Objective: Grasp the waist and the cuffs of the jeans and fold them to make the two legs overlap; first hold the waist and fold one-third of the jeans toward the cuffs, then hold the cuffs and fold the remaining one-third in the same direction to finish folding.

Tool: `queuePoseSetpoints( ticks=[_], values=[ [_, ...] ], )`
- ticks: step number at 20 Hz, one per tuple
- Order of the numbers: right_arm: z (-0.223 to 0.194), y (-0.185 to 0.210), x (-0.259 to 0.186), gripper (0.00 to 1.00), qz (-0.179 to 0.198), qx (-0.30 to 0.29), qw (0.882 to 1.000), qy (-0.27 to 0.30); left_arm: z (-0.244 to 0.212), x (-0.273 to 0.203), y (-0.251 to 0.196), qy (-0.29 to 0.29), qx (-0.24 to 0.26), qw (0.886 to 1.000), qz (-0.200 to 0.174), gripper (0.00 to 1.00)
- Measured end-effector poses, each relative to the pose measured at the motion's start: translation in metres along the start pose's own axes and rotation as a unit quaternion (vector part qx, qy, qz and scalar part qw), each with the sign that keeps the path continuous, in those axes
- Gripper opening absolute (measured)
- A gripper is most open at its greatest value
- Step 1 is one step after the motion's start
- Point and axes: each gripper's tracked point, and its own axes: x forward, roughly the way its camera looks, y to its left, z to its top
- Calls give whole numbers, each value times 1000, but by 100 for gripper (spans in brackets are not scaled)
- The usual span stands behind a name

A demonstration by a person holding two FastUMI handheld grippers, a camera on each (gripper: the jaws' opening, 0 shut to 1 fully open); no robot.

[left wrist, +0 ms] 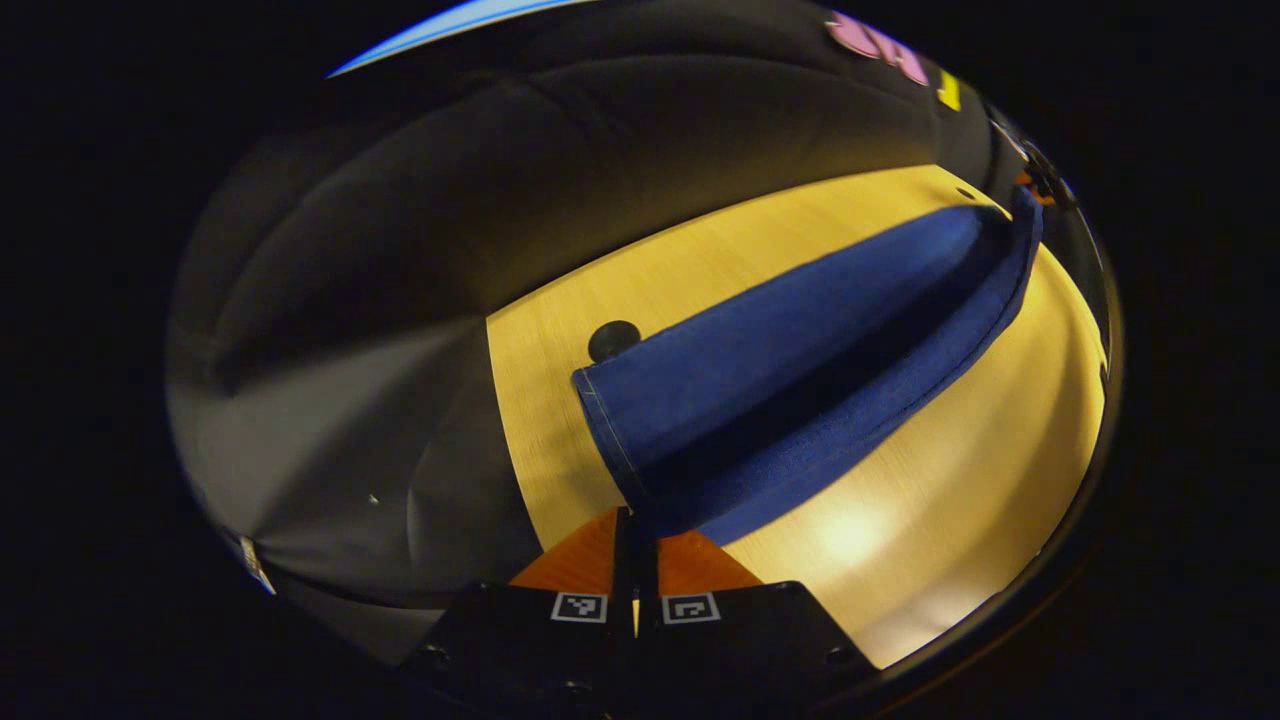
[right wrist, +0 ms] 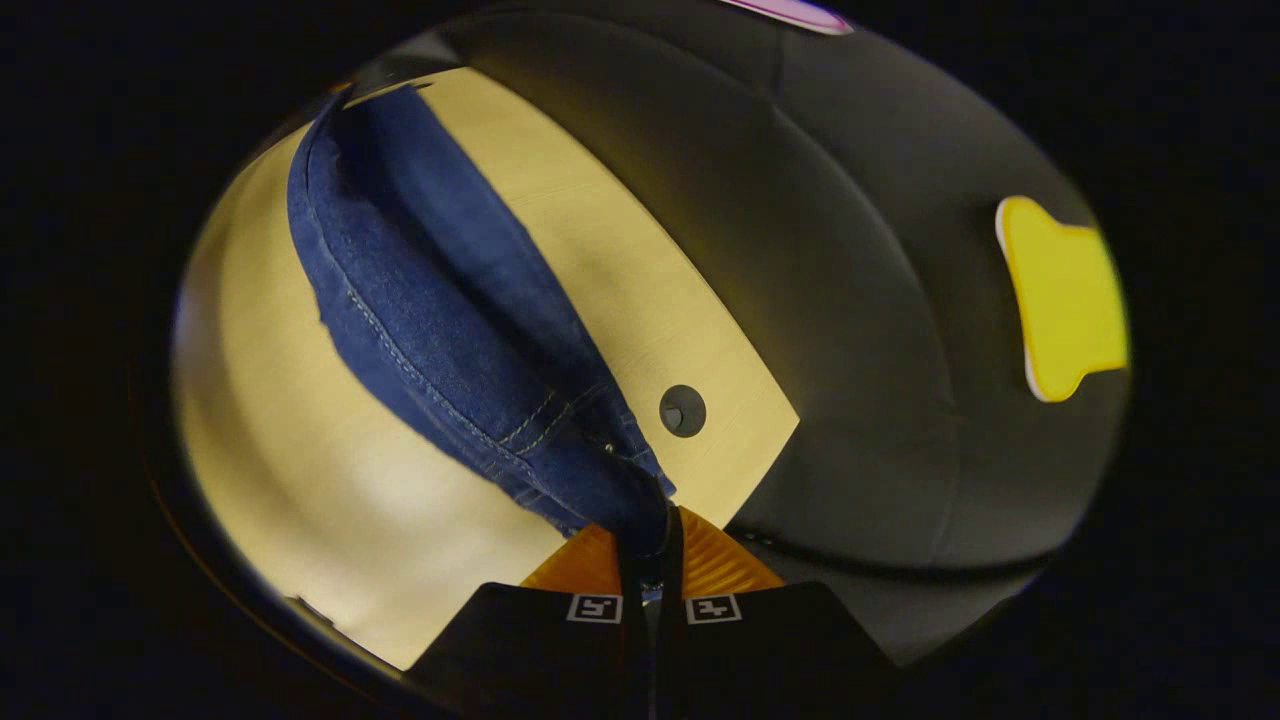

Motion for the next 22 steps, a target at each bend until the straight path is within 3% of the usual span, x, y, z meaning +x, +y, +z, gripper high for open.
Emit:
queuePoseSetpoints(
  ticks=[2,3,4,7,8,9,10,11,13,14,18,22],
  values=[
    [7,-3,17,8,8,36,999,12,11,-2,5,9,-7,1000,9,6],
    [9,-4,27,18,9,50,999,20,15,-2,2,13,-6,1000,12,6],
    [10,-2,40,8,11,63,998,27,20,-4,0,14,-9,1000,15,6],
    [6,0,68,9,21,104,993,51,28,15,-3,22,-10,1000,20,2],
    [3,-2,73,16,17,116,991,58,28,16,-2,18,-15,999,24,7],
    [0,-2,78,33,17,129,989,64,28,15,-7,12,-23,999,20,11],
    [1,-5,78,35,7,134,989,65,31,9,-9,-1,-31,999,17,19],
    [2,-9,79,54,0,134,989,60,31,9,-8,-15,-46,999,12,45],
    [0,-10,72,92,-13,141,989,42,30,-9,-3,-45,-73,996,34,99],
    [-2,-10,65,97,-18,148,988,34,32,-20,0,-68,-82,993,51,99],
    [-30,7,43,98,-24,180,983,28,35,-73,0,-141,-91,979,119,98],
    [-45,41,26,98,-11,261,965,7,33,-125,-19,-187,-106,960,181,98]
  ],
)
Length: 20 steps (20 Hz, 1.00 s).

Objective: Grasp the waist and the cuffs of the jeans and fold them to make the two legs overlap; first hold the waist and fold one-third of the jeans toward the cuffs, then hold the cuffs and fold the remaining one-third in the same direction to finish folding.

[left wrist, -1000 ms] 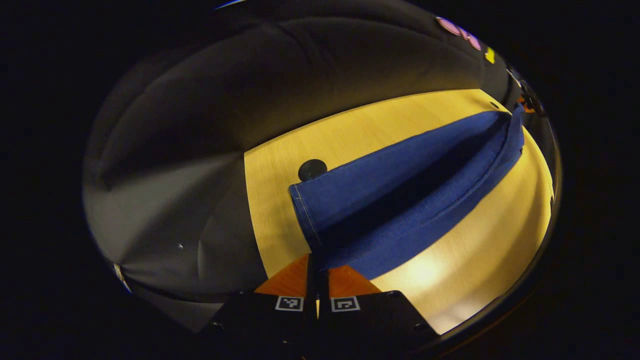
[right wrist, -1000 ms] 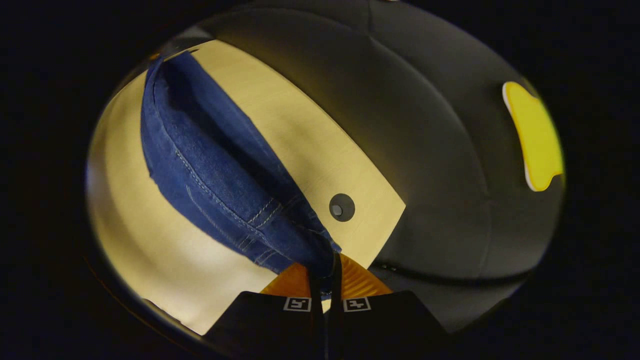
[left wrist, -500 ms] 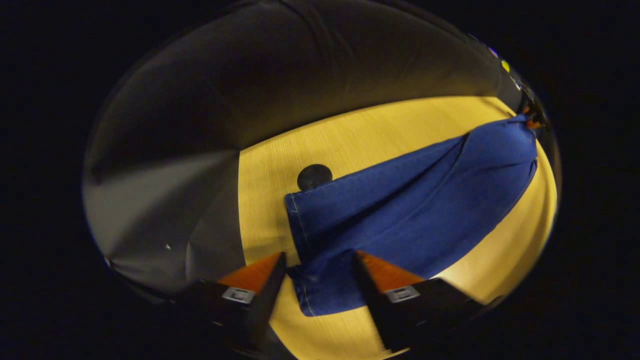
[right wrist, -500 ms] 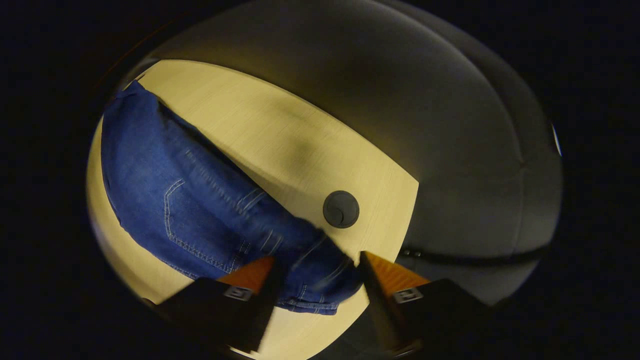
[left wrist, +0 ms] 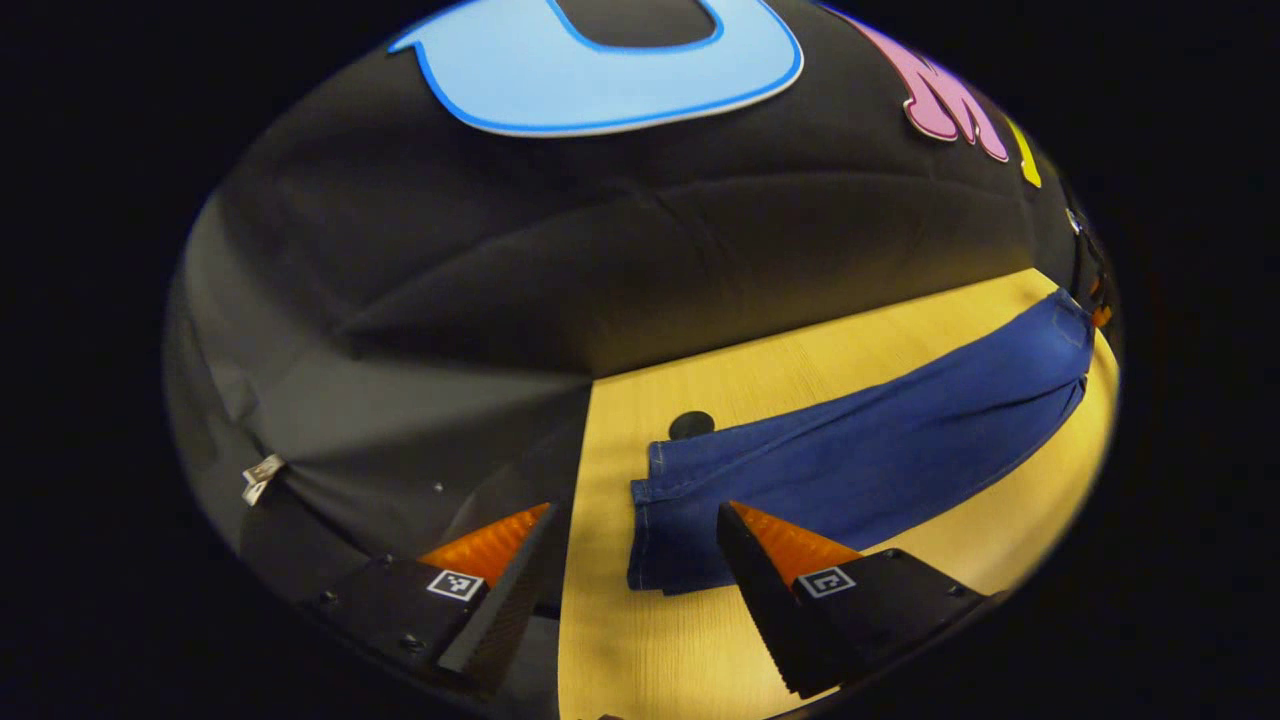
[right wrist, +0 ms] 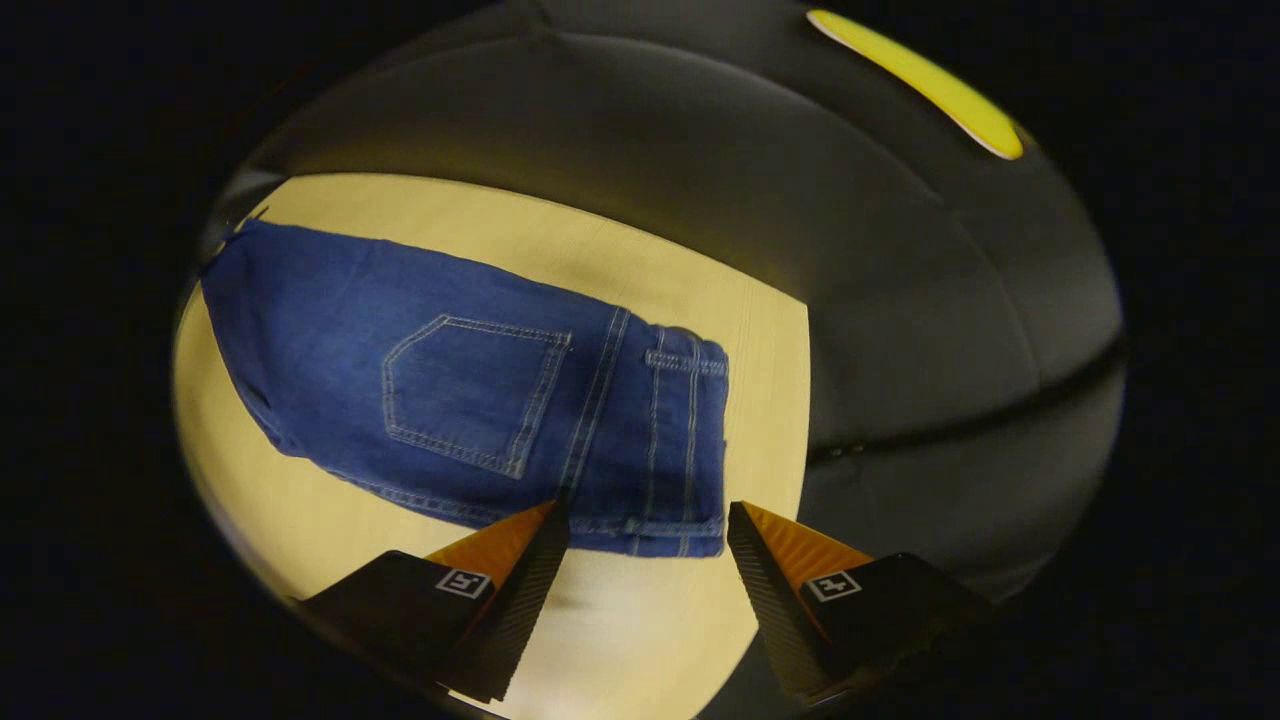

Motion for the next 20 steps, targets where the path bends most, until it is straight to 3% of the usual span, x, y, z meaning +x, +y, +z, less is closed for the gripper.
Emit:
queuePoseSetpoints(
  ticks=[3,5,7,11,13,16,20],
  values=[
    [-10,14,-11,98,4,51,998,-24,14,-42,-18,-37,-20,999,6,98],
    [-16,29,-15,98,23,127,991,-40,22,-67,-33,-57,-41,998,4,98],
    [-19,33,-17,98,32,223,973,-59,21,-83,-47,-66,-63,996,5,98],
    [-26,13,-7,100,18,384,919,-88,8,-107,-65,-72,-93,993,6,98],
    [-30,-6,0,98,-12,414,904,-104,-4,-112,-74,-68,-108,992,3,98],
    [-30,-30,6,98,-48,426,895,-127,-23,-112,-86,-51,-128,990,-3,98],
    [-15,-32,19,98,-35,458,877,-140,-39,-104,-100,-33,-127,991,-8,98]
  ],
)
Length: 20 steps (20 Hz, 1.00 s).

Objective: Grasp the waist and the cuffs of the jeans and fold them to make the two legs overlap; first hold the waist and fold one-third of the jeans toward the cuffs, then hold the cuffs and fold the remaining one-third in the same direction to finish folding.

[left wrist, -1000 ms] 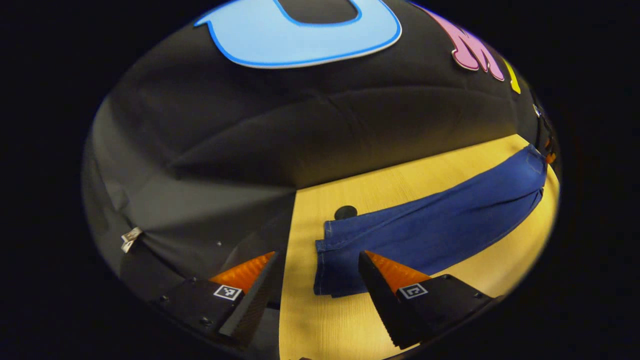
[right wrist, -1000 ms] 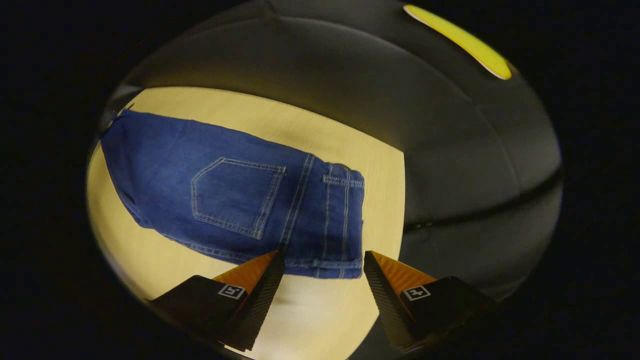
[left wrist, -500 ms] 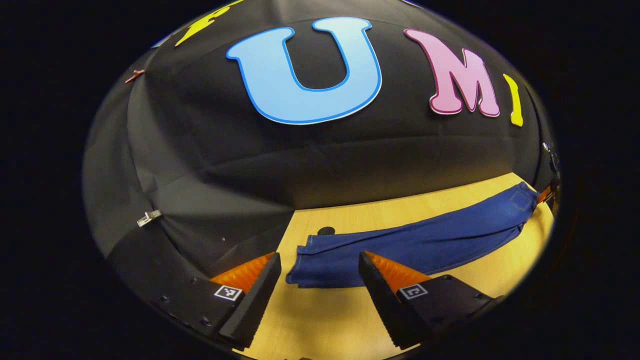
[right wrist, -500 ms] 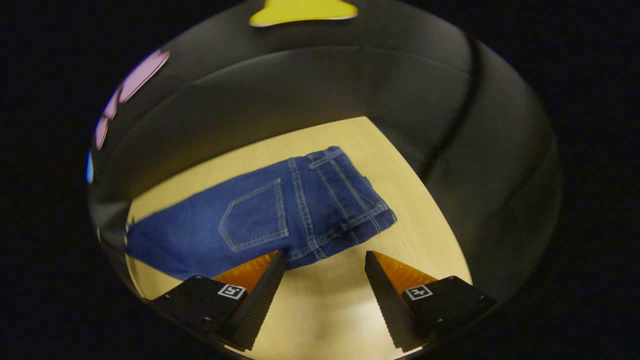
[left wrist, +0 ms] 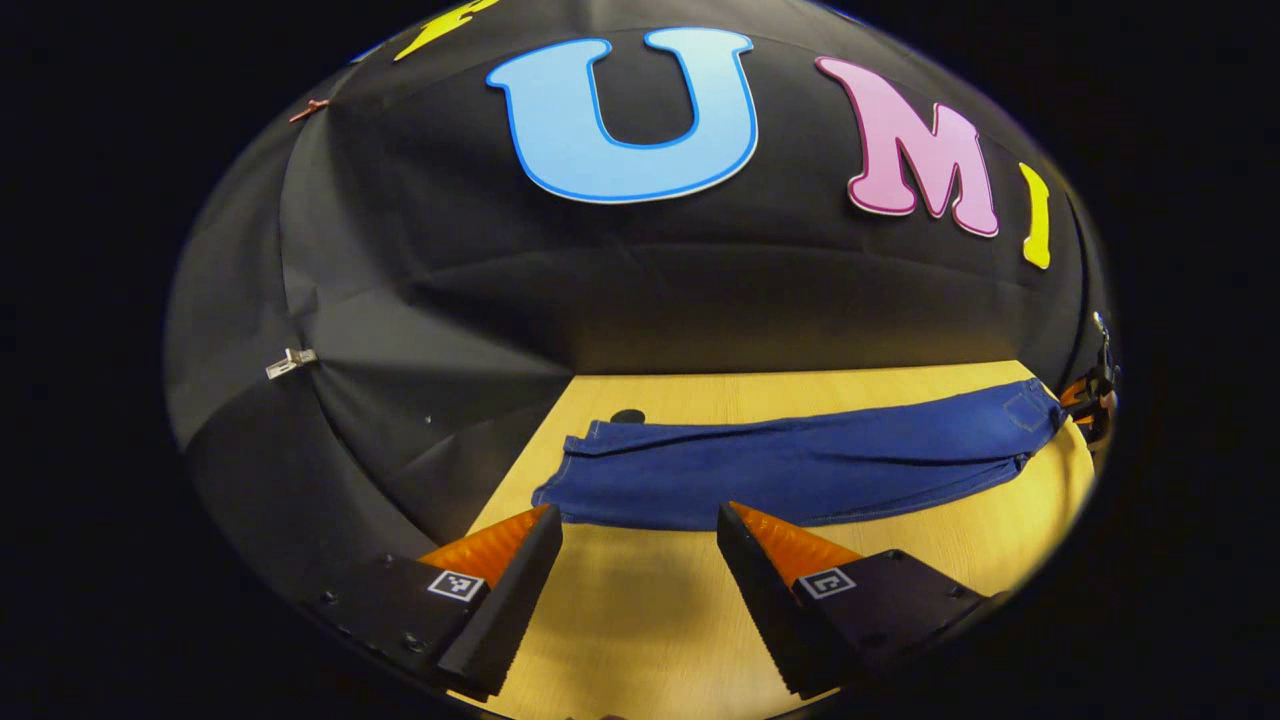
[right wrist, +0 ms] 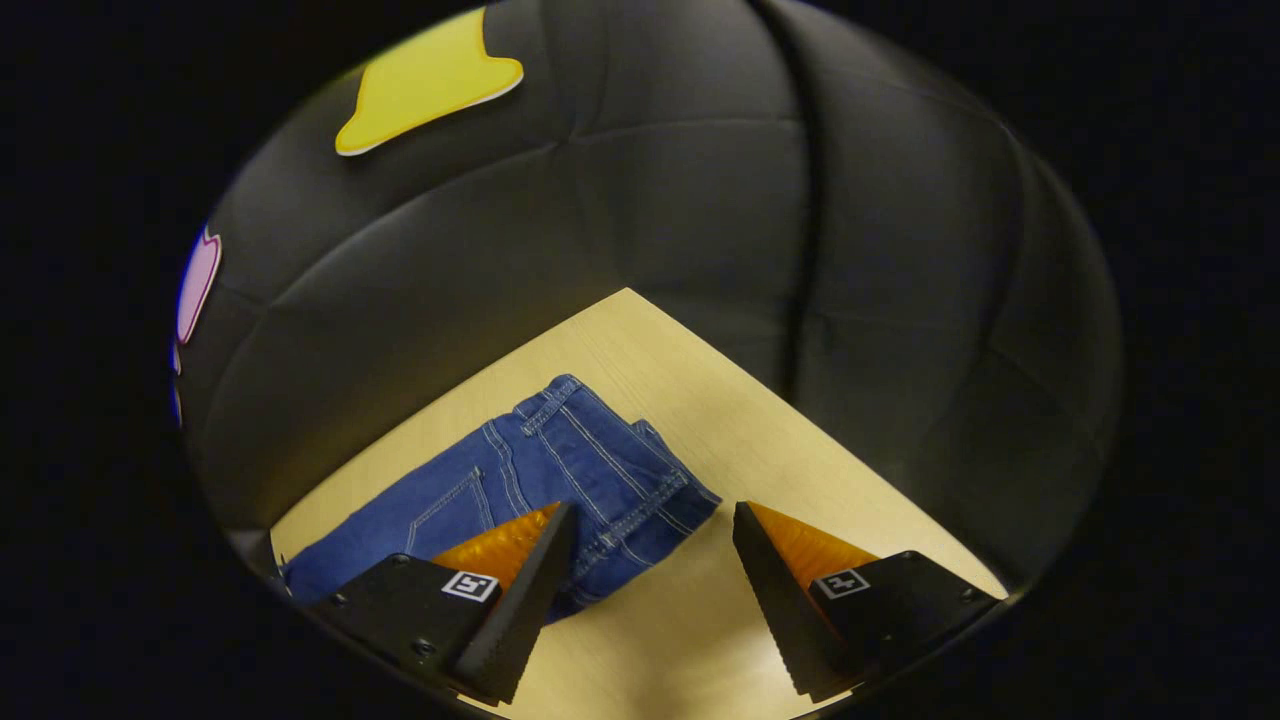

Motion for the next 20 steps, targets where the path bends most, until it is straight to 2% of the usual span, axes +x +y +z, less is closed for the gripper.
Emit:
queuePoseSetpoints(
  ticks=[3,7,11,12,13,15,17,18,19,20],
  values=[
    [-5,1,13,98,-11,16,1000,0,0,4,-12,1,10,1000,-8,98],
    [-8,2,23,100,-19,5,1000,-16,6,2,-21,-3,22,1000,-13,98],
    [-7,3,23,96,-16,-11,999,-27,9,-5,-31,-7,33,999,-24,98],
    [-9,7,24,91,-10,-9,1000,-25,9,-6,-31,-7,36,999,-20,98],
    [-8,8,25,95,-9,-4,1000,-25,9,-6,-31,-11,41,999,-12,98],
    [-7,7,27,66,-11,-1,1000,-28,11,-5,-33,-19,57,998,-8,98],
    [-6,7,28,60,-11,3,999,-30,7,-6,-35,-15,67,998,-13,98],
    [-7,8,30,38,-7,5,1000,-29,6,-5,-37,-13,67,998,-15,98],
    [-6,10,31,31,-5,2,1000,-31,6,-3,-39,-12,65,998,-16,98],
    [-5,10,29,36,4,-3,999,-36,4,-1,-41,-11,64,998,-15,98]
  ],
)
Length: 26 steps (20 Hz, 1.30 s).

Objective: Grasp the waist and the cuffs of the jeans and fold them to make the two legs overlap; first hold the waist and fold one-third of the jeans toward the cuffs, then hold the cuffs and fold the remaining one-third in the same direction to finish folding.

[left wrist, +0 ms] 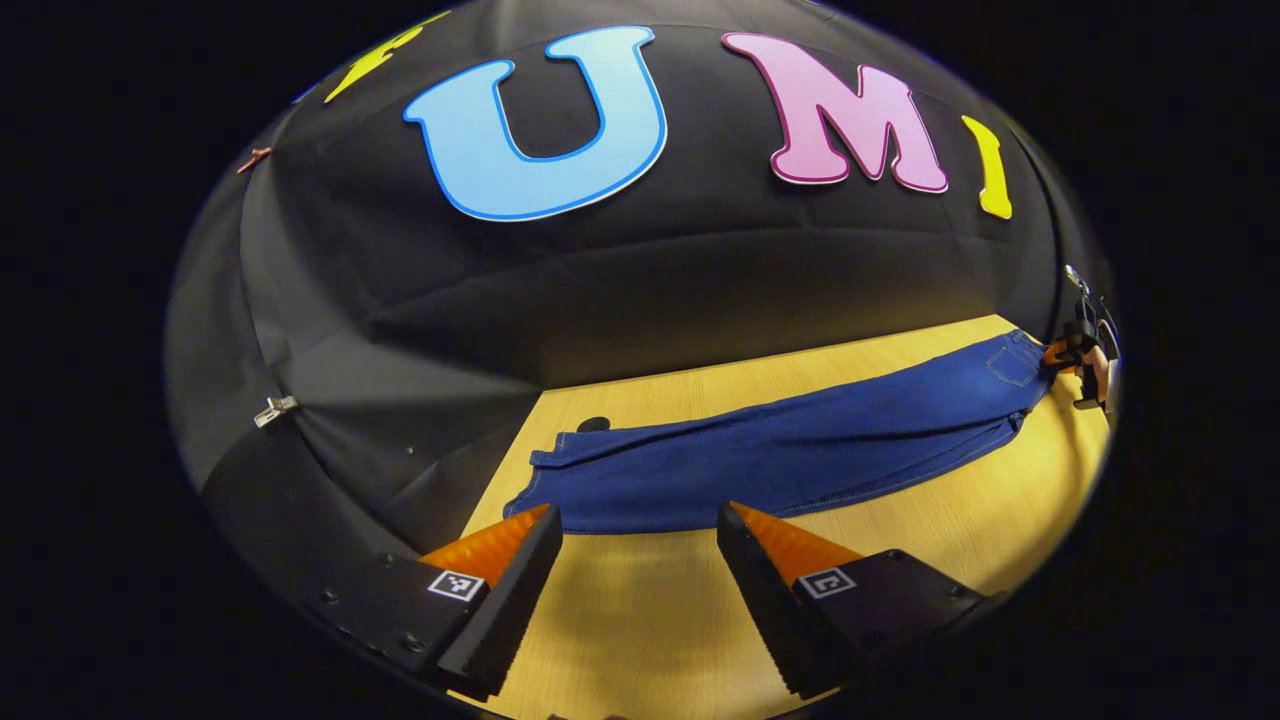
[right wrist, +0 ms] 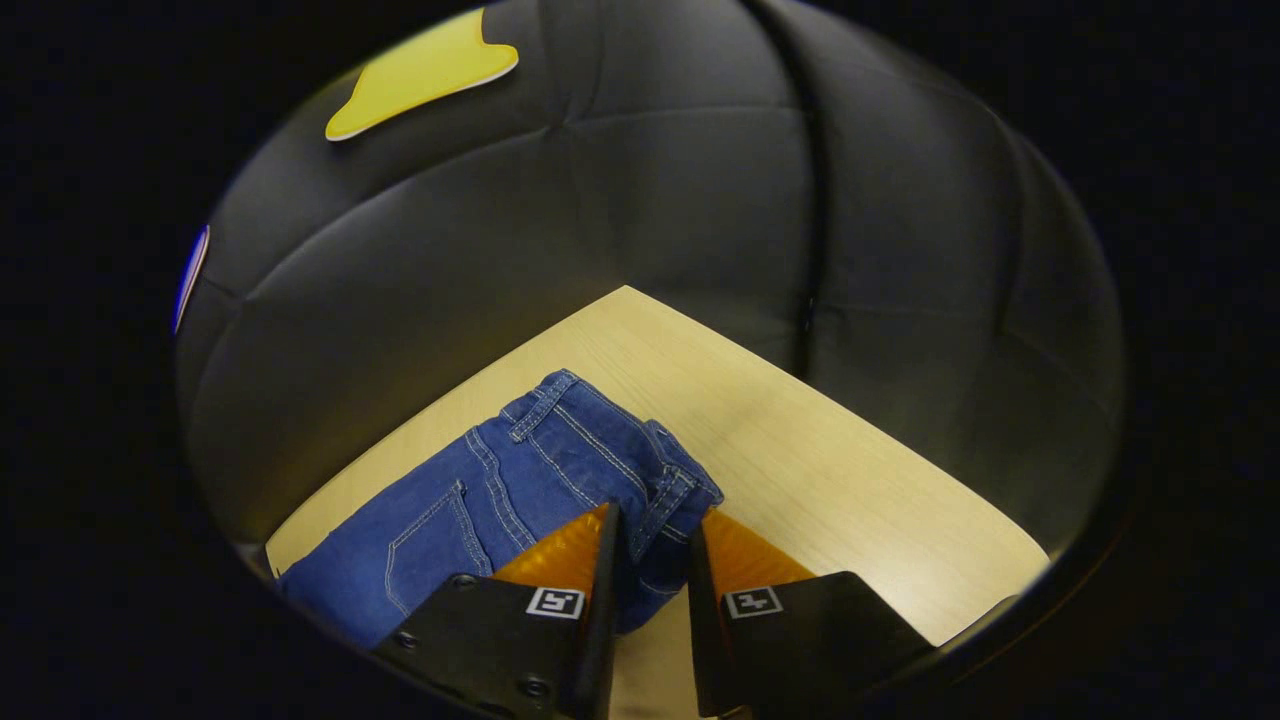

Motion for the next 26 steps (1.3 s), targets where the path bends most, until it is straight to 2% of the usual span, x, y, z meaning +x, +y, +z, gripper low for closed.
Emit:
queuePoseSetpoints(
  ticks=[4,5,7,10,14,17,19,22,26],
  values=[
    [4,4,2,11,-4,-36,999,-25,-6,10,-14,7,-6,1000,-10,98],
    [6,6,-4,7,-4,-39,999,-24,-9,10,-15,9,-4,1000,-12,98],
    [19,10,-13,7,2,-41,998,-40,-10,13,-17,10,-6,1000,-16,98],
    [54,37,-48,7,29,-71,994,-77,-13,13,-17,12,-18,1000,-22,98],
    [94,78,-121,7,79,-129,982,-114,-14,4,-10,3,-24,999,-23,98],
    [84,109,-168,7,115,-174,969,-135,-17,-5,-1,-2,-9,1000,-24,98],
    [82,118,-190,6,141,-189,961,-144,-18,-10,3,-7,-19,999,-30,98],
    [83,131,-235,6,172,-240,943,-154,-17,-11,3,-11,-44,998,-44,98],
    [74,137,-260,6,213,-257,932,-143,-13,-15,17,-28,-59,997,-37,98]
  ],
)
